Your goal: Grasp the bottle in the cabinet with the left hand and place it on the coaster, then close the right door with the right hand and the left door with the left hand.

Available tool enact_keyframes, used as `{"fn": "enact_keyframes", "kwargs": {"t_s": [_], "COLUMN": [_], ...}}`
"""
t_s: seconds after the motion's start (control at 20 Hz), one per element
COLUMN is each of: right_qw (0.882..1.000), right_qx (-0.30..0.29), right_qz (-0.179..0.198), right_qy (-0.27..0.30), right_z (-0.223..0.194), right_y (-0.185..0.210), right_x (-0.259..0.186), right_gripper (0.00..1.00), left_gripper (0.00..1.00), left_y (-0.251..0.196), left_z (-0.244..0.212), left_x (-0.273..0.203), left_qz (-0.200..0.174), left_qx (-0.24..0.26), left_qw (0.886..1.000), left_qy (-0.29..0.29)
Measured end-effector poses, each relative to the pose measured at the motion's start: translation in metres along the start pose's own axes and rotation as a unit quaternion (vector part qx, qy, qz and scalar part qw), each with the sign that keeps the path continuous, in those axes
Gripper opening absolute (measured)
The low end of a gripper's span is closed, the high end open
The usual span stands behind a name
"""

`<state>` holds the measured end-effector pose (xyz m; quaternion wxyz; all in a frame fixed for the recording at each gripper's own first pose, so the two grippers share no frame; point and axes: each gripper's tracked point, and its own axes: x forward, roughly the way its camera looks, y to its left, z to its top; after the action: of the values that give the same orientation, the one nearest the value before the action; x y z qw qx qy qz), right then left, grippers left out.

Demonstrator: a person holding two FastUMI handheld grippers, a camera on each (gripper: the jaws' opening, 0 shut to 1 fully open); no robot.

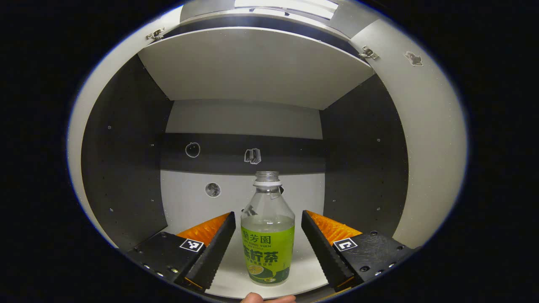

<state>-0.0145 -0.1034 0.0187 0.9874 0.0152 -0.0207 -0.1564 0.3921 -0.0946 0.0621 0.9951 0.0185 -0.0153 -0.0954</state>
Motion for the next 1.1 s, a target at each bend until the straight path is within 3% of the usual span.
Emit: {"fn": "enact_keyframes", "kwargs": {"t_s": [0.05,0.1,0.25,0.35,0.55,1.05,1.1], "right_qw": [1.0,1.0,1.0,1.0,1.0,0.999,0.999], "right_qx": [0.002,0.004,0.01,0.013,0.009,0.005,0.004], "right_qz": [0.0,-0.001,-0.003,-0.001,0.0,0.042,0.047], "right_qy": [0.0,-0.001,0.004,0.004,0.001,-0.008,-0.008], "right_z": [0.0,-0.001,-0.006,-0.007,-0.006,0.001,0.0], "right_y": [0.0,-0.001,-0.004,-0.005,-0.005,0.024,0.027], "right_x": [0.002,0.003,0.006,0.007,0.006,-0.002,-0.004], "right_gripper": [0.84,0.84,0.84,0.84,0.84,0.84,0.84], "left_gripper": [0.95,0.89,0.88,0.75,0.74,0.73,0.77], "left_y": [0.002,0.002,0.002,0.008,0.016,0.003,0.0], "left_z": [-0.002,-0.004,-0.005,-0.003,0.015,0.036,0.036], "left_x": [0.003,0.004,0.006,0.005,-0.008,-0.081,-0.092], "left_qz": [0.001,0.0,0.001,0.013,0.024,-0.028,-0.035], "left_qx": [0.0,-0.004,-0.005,0.005,-0.004,-0.002,-0.008], "left_qw": [1.0,1.0,1.0,1.0,0.999,0.999,0.999], "left_qy": [0.002,0.005,0.006,0.002,-0.028,-0.034,-0.033]}}
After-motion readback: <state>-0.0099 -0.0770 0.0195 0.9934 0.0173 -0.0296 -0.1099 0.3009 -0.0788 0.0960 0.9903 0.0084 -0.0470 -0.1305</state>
